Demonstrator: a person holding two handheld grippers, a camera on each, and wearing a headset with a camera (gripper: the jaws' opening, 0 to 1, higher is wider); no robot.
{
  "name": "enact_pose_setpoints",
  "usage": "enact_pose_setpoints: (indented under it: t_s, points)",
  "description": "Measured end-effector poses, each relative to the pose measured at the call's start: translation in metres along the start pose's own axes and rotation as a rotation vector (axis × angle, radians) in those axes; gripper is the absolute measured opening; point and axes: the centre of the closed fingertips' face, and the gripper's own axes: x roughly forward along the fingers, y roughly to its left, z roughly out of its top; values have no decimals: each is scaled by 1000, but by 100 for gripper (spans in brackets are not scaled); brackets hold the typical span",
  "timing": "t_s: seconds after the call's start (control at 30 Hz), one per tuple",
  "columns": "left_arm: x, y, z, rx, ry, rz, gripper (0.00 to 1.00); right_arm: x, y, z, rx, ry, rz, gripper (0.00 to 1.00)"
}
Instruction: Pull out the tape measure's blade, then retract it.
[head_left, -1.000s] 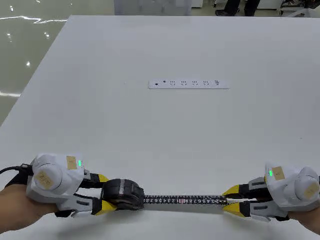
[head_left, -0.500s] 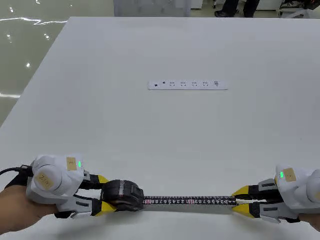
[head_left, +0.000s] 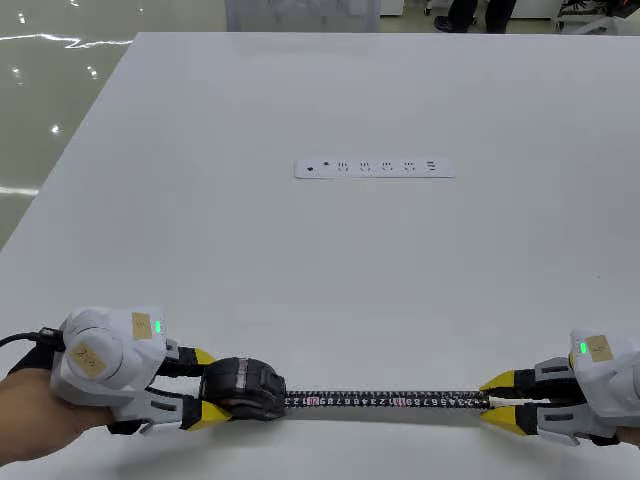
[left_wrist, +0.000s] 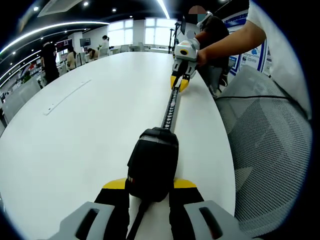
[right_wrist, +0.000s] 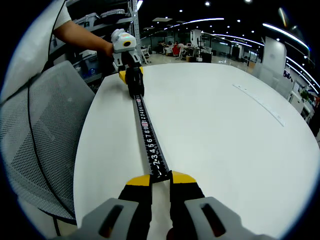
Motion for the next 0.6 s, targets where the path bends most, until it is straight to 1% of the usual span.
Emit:
enact_pose_setpoints:
  t_s: [0.13,0.5,0.6]
  points:
    - [0,0,0,3,3,1,27,-4,1,-1,-1,-1,0,10]
    - [1,-1,1,12,14,0,27,-5,0,-12,26,-2,-10,10]
    - [1,-2,1,13,15,2,27,-5,1,-13,35,-5,-11,10]
